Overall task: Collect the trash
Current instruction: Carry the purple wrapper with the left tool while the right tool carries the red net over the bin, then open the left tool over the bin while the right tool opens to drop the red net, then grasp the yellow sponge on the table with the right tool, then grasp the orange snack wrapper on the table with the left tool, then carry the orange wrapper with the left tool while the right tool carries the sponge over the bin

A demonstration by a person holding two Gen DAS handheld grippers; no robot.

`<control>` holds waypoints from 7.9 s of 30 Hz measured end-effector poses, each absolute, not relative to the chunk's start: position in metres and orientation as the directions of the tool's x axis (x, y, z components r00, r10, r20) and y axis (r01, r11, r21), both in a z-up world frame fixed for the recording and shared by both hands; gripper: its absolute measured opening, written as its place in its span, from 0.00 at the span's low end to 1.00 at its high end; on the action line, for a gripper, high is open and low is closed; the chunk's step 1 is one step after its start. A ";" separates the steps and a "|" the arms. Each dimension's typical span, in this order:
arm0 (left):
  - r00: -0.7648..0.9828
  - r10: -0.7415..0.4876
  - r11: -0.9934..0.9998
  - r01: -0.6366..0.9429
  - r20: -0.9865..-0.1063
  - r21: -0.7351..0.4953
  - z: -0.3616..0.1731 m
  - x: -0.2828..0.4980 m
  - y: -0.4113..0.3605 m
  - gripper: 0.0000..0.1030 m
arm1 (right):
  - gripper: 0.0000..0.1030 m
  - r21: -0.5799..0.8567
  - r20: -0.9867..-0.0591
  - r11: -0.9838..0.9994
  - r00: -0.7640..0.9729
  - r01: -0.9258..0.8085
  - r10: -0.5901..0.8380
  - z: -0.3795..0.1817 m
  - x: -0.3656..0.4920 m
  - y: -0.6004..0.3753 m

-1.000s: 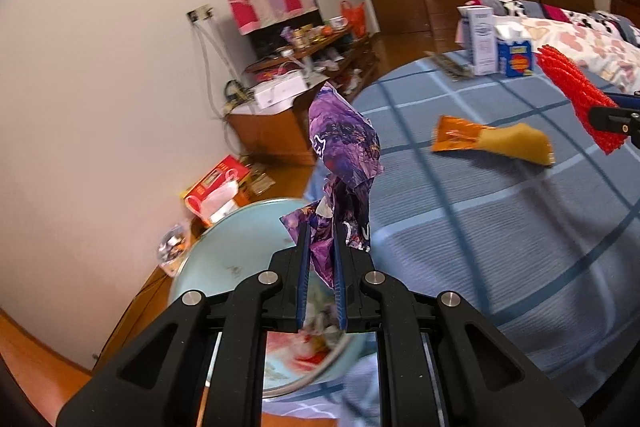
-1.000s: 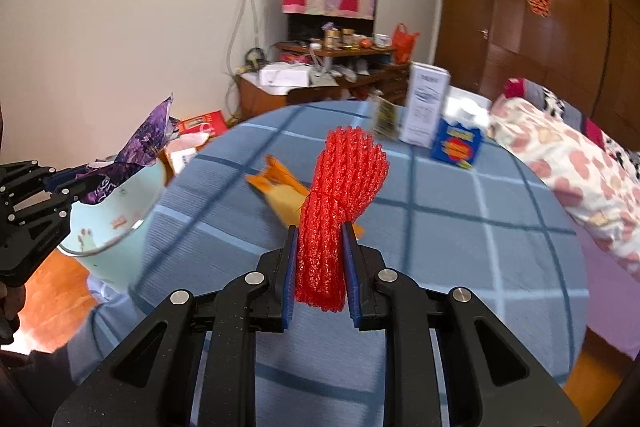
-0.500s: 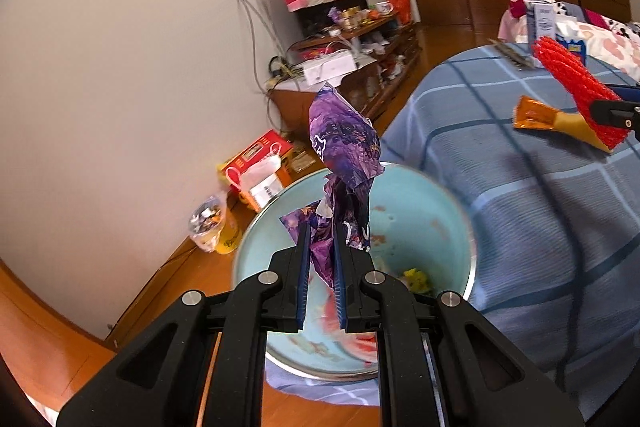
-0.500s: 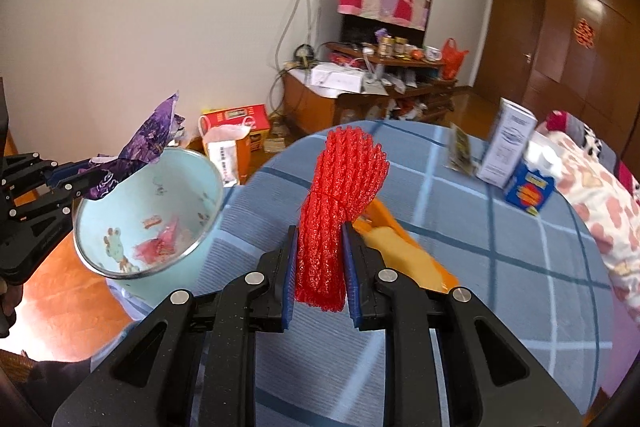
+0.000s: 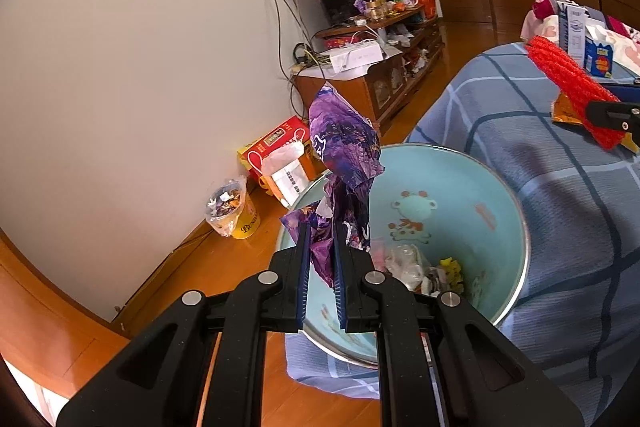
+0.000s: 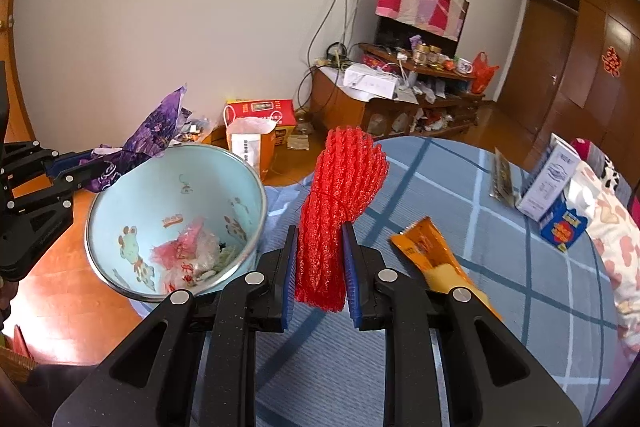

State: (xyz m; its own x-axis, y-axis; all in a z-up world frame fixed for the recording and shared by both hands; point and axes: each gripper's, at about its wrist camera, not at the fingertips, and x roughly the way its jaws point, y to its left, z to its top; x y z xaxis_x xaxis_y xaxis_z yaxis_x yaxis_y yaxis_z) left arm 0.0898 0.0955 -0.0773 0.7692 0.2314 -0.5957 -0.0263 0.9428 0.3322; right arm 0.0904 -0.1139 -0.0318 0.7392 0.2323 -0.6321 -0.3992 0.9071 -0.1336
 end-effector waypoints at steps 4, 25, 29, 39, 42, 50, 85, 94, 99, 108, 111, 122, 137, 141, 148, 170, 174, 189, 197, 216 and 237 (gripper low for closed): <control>0.768 0.242 0.942 -0.040 -0.593 0.333 -0.078 0.089 0.101 0.10 | 0.21 -0.142 -0.635 0.897 0.734 -0.418 0.241 -0.033 0.092 -0.104; 0.760 0.269 0.938 -0.068 -0.591 0.339 -0.084 0.090 0.110 0.10 | 0.21 -0.163 -0.644 0.864 0.715 -0.477 0.273 -0.036 0.096 -0.074; 0.759 0.273 0.938 -0.074 -0.592 0.339 -0.085 0.090 0.113 0.10 | 0.21 -0.166 -0.646 0.859 0.712 -0.484 0.276 -0.036 0.097 -0.070; 0.753 0.275 0.941 -0.082 -0.597 0.329 -0.087 0.090 0.118 0.10 | 0.21 -0.175 -0.648 0.845 0.705 -0.506 0.288 -0.037 0.096 -0.059; 0.755 0.276 0.940 -0.085 -0.594 0.329 -0.086 0.089 0.119 0.10 | 0.21 -0.177 -0.649 0.842 0.704 -0.510 0.290 -0.036 0.097 -0.057; 0.754 0.276 0.941 -0.087 -0.596 0.326 -0.086 0.088 0.119 0.10 | 0.21 -0.183 -0.650 0.832 0.699 -0.525 0.298 -0.036 0.097 -0.053; 0.744 0.277 0.940 -0.079 -0.609 0.332 -0.098 0.084 0.106 0.83 | 0.61 -0.205 -0.647 0.867 0.727 -0.455 0.229 -0.048 0.090 -0.109; 0.733 0.273 0.936 -0.052 -0.623 0.349 -0.112 0.094 0.085 0.85 | 0.63 -0.231 -0.656 0.934 0.753 -0.272 0.058 -0.056 0.099 -0.210; 0.733 0.277 0.935 -0.057 -0.621 0.350 -0.113 0.104 0.079 0.85 | 0.63 -0.233 -0.683 0.942 0.731 -0.242 0.019 -0.065 0.110 -0.239; 0.726 0.284 0.935 -0.065 -0.627 0.347 -0.112 0.116 0.073 0.86 | 0.32 -0.164 -0.768 0.936 0.636 -0.312 0.077 -0.085 0.124 -0.244; 0.732 0.275 0.937 -0.060 -0.623 0.343 -0.108 0.116 0.067 0.86 | 0.27 -0.118 -0.761 0.946 0.639 -0.303 0.110 -0.080 0.119 -0.247; 0.786 0.193 0.946 0.011 -0.587 0.325 -0.084 0.122 0.002 0.91 | 0.26 -0.103 -0.728 0.989 0.686 -0.104 -0.004 -0.058 0.119 -0.301; 0.776 0.198 0.951 -0.004 -0.599 0.308 -0.085 0.140 -0.023 0.92 | 0.26 -0.041 -0.801 0.979 0.592 -0.202 0.088 -0.071 0.082 -0.284; 0.783 0.163 0.956 0.026 -0.600 0.293 -0.080 0.139 -0.045 0.92 | 0.26 -0.093 -0.771 0.988 0.637 -0.121 0.005 -0.067 0.076 -0.305; 0.768 0.095 0.958 0.101 -0.633 0.267 -0.080 0.146 -0.115 0.94 | 0.26 -0.249 -0.705 0.966 0.673 0.062 -0.225 -0.076 0.072 -0.363; 0.634 0.139 0.934 0.172 -0.761 0.314 -0.122 0.183 -0.214 0.94 | 0.26 -0.156 -0.689 0.980 0.698 0.120 -0.195 -0.077 0.077 -0.406; 0.622 0.096 0.938 0.205 -0.777 0.280 -0.121 0.178 -0.208 0.90 | 0.27 -0.141 -0.687 0.982 0.702 0.124 -0.187 -0.077 0.077 -0.407; 0.610 -0.058 0.933 0.315 -0.790 0.175 -0.116 0.156 -0.156 0.31 | 0.27 -0.174 -0.678 0.977 0.704 0.124 -0.210 -0.077 0.076 -0.402; 0.637 -0.105 0.934 0.328 -0.764 0.145 -0.101 0.143 -0.117 0.23 | 0.27 -0.166 -0.664 0.984 0.730 0.065 -0.160 -0.071 0.065 -0.369; 0.773 0.007 0.930 0.228 -0.634 0.289 -0.073 0.104 -0.038 0.22 | 0.27 -0.191 -0.625 0.973 0.780 -0.129 -0.019 -0.057 0.077 -0.243; 0.770 0.138 0.946 0.085 -0.623 0.314 -0.075 0.095 0.050 0.22 | 0.27 -0.250 -0.601 0.925 0.795 -0.288 0.086 -0.051 0.088 -0.143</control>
